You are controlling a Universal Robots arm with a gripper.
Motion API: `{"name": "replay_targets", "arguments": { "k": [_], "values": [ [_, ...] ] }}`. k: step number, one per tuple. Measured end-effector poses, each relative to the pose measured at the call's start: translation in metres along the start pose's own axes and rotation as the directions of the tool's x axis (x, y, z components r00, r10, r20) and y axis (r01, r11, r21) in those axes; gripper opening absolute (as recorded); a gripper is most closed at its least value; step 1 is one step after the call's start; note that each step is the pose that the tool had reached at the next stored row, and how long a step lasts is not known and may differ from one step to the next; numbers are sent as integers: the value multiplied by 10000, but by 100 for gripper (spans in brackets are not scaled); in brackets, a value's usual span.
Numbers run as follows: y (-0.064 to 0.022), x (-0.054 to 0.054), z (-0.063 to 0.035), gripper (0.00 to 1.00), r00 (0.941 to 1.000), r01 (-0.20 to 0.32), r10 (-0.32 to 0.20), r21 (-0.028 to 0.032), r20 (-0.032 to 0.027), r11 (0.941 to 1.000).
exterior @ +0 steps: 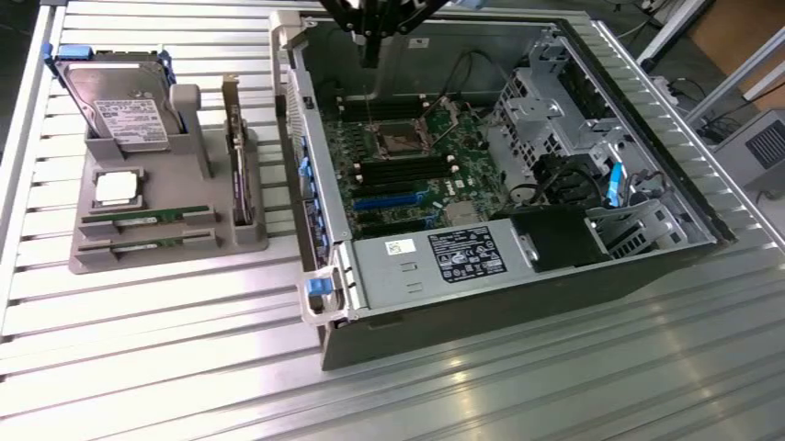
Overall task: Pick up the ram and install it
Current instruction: 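Reach for the ram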
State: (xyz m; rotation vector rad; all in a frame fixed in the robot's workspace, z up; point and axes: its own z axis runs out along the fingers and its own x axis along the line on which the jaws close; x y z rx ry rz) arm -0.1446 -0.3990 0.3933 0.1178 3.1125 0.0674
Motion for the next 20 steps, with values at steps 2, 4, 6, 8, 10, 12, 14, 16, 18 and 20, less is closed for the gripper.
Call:
{"name": "replay_targets", "arguments": {
  "k": [2, 4, 6, 8, 10, 12, 14, 16, 18, 20],
  "values": [
    [-1, 18, -1, 11, 10000, 0, 0, 0, 0, 10000],
    [-3, 40, -1, 11, 10000, -1, 1, 1, 0, 10000],
    [-5, 63, -2, 11, 10000, 0, 0, 1, 0, 10000],
    [-6, 80, -2, 11, 10000, -1, 1, -1, 1, 10000],
    [-8, 102, -3, 11, 10000, -1, 1, 0, 1, 10000],
    [-10, 132, -4, 11, 10000, 0, 0, 0, 0, 10000],
    [-12, 162, -5, 11, 10000, 0, 0, 0, 0, 10000],
    [-15, 196, -6, 11, 10000, 0, 0, 1, 0, 10000],
    [-17, 231, -6, 11, 10000, -1, 1, -1, 1, 10000],
    [-21, 276, -8, 11, 10000, 0, 0, 0, 0, 10000]
  ]
}}
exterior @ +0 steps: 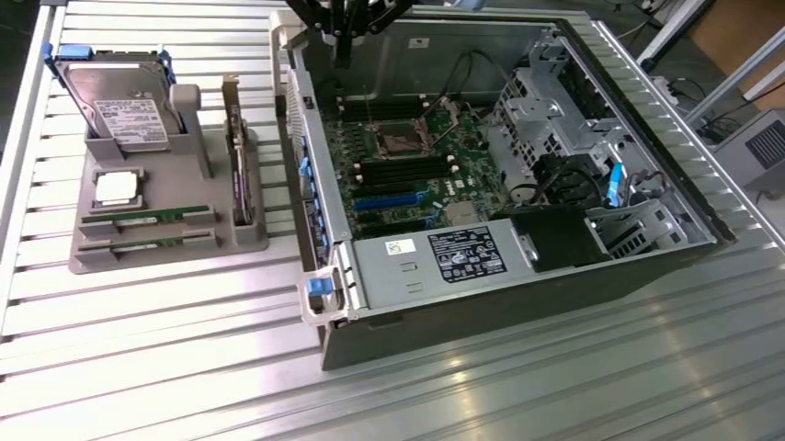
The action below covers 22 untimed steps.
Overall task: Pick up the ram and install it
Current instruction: 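Reach for the ram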
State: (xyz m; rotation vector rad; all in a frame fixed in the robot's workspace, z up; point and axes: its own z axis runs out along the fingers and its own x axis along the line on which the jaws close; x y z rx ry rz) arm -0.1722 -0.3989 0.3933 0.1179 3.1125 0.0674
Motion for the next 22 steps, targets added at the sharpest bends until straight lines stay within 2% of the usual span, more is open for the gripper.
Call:
{"name": "replay_targets", "arguments": {
  "k": [22],
  "values": [
    [-26, 352, -10, 11, 10000, 0, 0, -1, 2, 10000]
  ]
}}
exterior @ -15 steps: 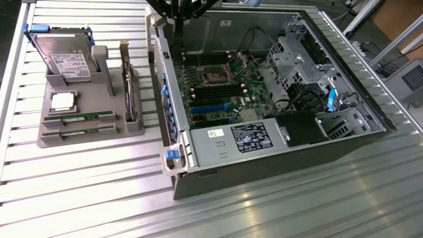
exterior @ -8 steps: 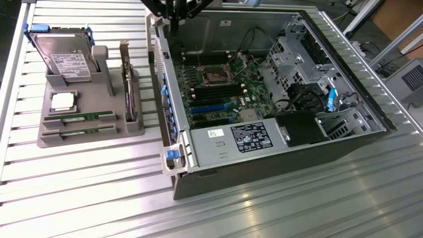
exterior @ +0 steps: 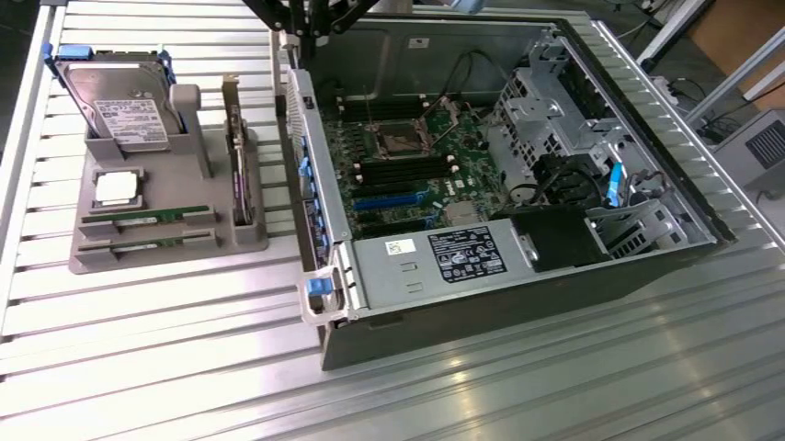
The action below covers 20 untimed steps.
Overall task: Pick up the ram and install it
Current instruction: 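Reach for the ram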
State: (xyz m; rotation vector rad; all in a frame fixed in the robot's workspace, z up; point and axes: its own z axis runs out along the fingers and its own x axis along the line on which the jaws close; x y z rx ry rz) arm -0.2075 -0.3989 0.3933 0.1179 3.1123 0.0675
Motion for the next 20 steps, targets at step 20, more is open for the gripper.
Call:
{"name": "replay_targets", "arguments": {
  "k": [20],
  "values": [
    [-21, 272, -8, 11, 10000, 1, -1, 0, 2, 10000]
  ]
}}
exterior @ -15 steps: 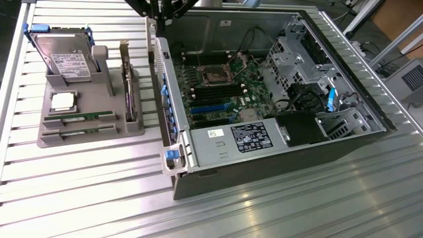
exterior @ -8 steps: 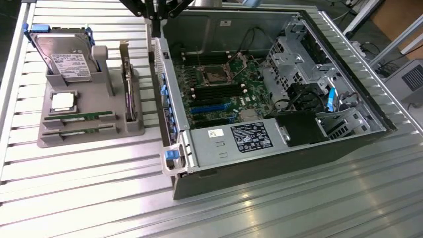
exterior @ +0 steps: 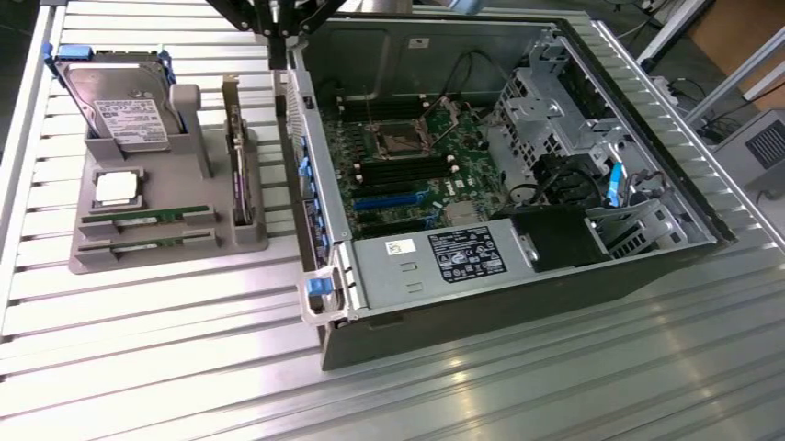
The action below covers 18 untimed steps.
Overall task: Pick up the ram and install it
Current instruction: 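Reach for the ram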
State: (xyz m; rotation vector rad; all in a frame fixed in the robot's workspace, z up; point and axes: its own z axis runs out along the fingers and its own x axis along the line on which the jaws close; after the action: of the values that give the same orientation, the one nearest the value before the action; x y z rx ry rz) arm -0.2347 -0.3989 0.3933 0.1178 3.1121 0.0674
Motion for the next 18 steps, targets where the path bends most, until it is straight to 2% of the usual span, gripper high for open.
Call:
{"name": "replay_targets", "arguments": {
  "k": [18],
  "values": [
    [-23, 301, -8, 11, 10000, 0, 0, 0, 8, 10000]
  ]
}}
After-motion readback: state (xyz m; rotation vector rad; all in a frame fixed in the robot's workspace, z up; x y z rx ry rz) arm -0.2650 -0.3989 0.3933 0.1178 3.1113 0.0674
